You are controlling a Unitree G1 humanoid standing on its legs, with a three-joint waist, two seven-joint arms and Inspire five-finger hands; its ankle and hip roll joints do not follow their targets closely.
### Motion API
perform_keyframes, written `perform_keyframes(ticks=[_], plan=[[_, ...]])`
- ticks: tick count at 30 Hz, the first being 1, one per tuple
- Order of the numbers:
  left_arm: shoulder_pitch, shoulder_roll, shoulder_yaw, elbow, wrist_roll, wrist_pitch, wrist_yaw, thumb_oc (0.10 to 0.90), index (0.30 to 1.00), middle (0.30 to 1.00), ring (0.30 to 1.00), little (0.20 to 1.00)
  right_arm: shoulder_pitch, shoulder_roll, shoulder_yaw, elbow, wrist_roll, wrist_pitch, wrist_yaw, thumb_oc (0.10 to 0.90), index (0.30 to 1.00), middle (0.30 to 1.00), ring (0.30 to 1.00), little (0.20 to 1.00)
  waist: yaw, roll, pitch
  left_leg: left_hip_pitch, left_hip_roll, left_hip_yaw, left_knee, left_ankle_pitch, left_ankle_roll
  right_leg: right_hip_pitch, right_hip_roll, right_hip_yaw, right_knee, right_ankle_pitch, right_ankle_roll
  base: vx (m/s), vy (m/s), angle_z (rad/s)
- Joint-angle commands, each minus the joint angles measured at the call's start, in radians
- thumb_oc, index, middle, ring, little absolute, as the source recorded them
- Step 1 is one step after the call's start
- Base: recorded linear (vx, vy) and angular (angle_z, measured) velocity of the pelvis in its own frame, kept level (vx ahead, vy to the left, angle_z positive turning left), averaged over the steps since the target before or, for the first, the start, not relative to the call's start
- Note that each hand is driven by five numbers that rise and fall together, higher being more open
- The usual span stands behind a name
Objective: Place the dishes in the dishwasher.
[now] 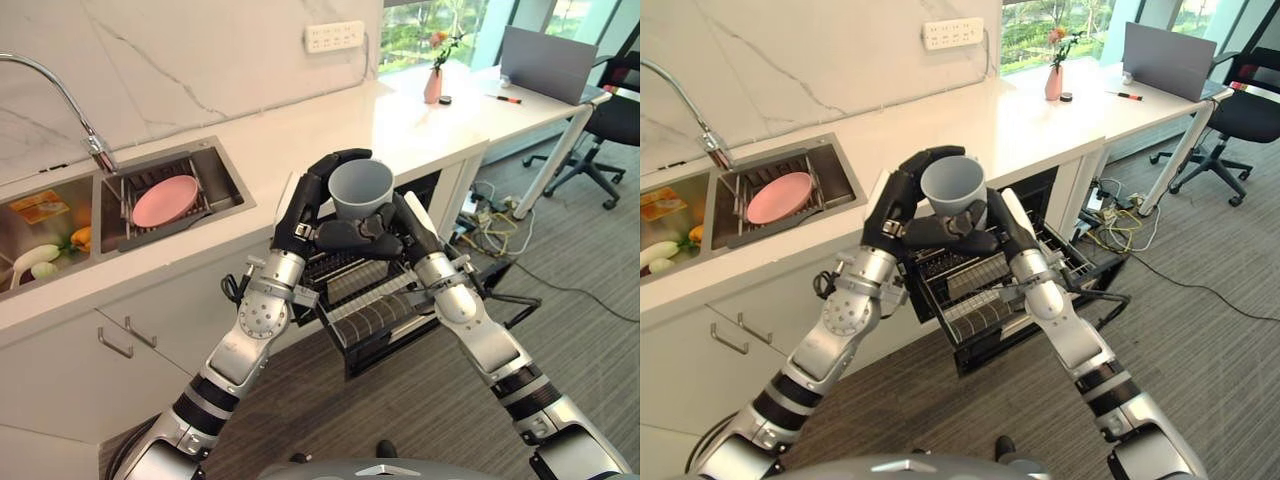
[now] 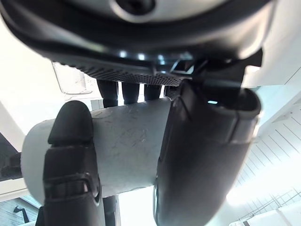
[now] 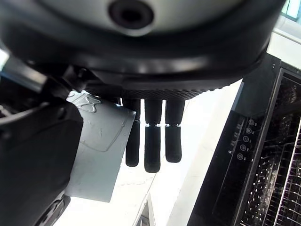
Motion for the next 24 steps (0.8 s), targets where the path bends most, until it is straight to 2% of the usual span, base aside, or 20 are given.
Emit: perform_keyframes(ticks=[1,6,9,13,14,17,18,20,22,24], plan=[[-0.081,0.019,-0.044,-0.049,-0.004,-0.094,-0.016,0.8,0.9,0.9,0.9,0.9,-0.171,0.089,-0.076,-0.058,-0.017,-0.099,-0.106,0.4,0.3,0.3,0.3,0.3,0.018,-0.106,-0.058,-0.011,-0.009,-0.047,0.003,-0.024,-0.019,0.016,-0.108,0.035,0.069,-0.106,0.09,0.0,0.0,0.0],[-0.036,0.021,-0.004,-0.041,-0.063,-0.09,-0.019,0.8,0.9,0.9,0.9,0.9,-0.151,0.071,-0.105,-0.041,-0.035,-0.087,-0.114,0.4,0.3,0.3,0.3,0.3,0.026,-0.108,-0.055,-0.016,-0.009,-0.052,0.003,-0.022,-0.02,0.016,-0.11,0.024,0.07,-0.106,0.09,0.0,0.0,0.04],[0.003,0.043,0.049,-0.04,-0.048,-0.09,-0.007,0.8,0.9,0.9,0.9,0.9,-0.136,0.041,-0.139,-0.018,-0.049,-0.077,-0.12,0.4,0.3,0.3,0.3,0.3,0.034,-0.111,-0.053,-0.02,-0.009,-0.06,0.003,-0.021,-0.021,0.016,-0.111,0.017,0.071,-0.108,0.089,0.01,-0.001,0.11],[0.097,0.068,0.155,-0.012,-0.046,-0.093,0.014,0.8,0.9,0.9,0.9,0.9,-0.117,0.007,-0.177,0.046,-0.027,-0.061,-0.115,0.4,0.3,0.3,0.3,0.3,0.053,-0.116,-0.048,-0.025,-0.011,-0.067,0.003,-0.019,-0.022,0.014,-0.114,0.005,0.072,-0.108,0.088,0.0,0.002,0.05],[0.148,0.082,0.224,0.011,-0.038,-0.093,0.031,0.8,0.9,0.9,0.9,0.9,-0.108,-0.019,-0.191,0.082,-0.033,-0.05,-0.105,0.4,0.3,0.3,0.3,0.3,0.063,-0.119,-0.043,-0.031,-0.014,-0.077,0.003,-0.017,-0.022,0.016,-0.115,0.001,0.07,-0.107,0.087,-0.01,0.002,0.07],[0.174,0.089,0.258,0.02,-0.036,-0.095,0.037,0.8,0.9,0.9,0.9,0.9,-0.104,-0.031,-0.2,0.096,-0.033,-0.047,-0.101,0.4,0.3,0.3,0.3,0.3,0.067,-0.121,-0.041,-0.036,-0.015,-0.085,0.003,-0.015,-0.022,0.016,-0.116,-0.001,0.068,-0.106,0.087,-0.02,-0.002,0.13],[0.225,0.096,0.324,0.065,-0.028,-0.098,0.053,0.8,0.9,0.9,0.9,0.9,-0.102,-0.065,-0.209,0.147,-0.042,-0.038,-0.08,0.4,0.3,0.3,0.3,0.3,0.083,-0.125,-0.034,-0.049,-0.017,-0.099,0.003,-0.008,-0.025,0.015,-0.119,-0.009,0.062,-0.104,0.088,-0.03,-0.004,0.23],[0.264,0.1,0.367,0.161,-0.006,-0.089,0.076,0.8,0.9,0.9,0.9,0.9,-0.132,-0.109,-0.184,0.231,-0.061,-0.019,-0.046,0.4,0.3,0.3,0.3,0.3,0.107,-0.129,-0.014,-0.07,-0.02,-0.121,0.003,-0.004,-0.025,0.011,-0.122,-0.022,0.059,-0.106,0.089,-0.05,-0.008,0.18],[0.271,0.101,0.37,0.194,0.001,-0.086,0.081,0.8,0.9,0.9,0.9,0.9,-0.156,-0.119,-0.168,0.271,-0.064,-0.012,-0.038,0.4,0.3,0.3,0.3,0.3,0.114,-0.13,-0.004,-0.082,-0.021,-0.127,0.003,0.001,-0.025,0.002,-0.122,-0.026,0.062,-0.105,0.09,-0.08,-0.003,0.2],[0.276,0.103,0.367,0.254,0.008,-0.082,0.084,0.8,0.9,0.9,0.9,0.9,-0.248,-0.145,-0.115,0.374,-0.082,-0.002,-0.025,0.4,0.3,0.3,0.3,0.3,0.133,-0.13,0.037,-0.124,-0.023,-0.139,0.005,0.017,-0.025,-0.041,-0.122,-0.034,0.08,-0.101,0.093,-0.19,-0.011,0.38]])
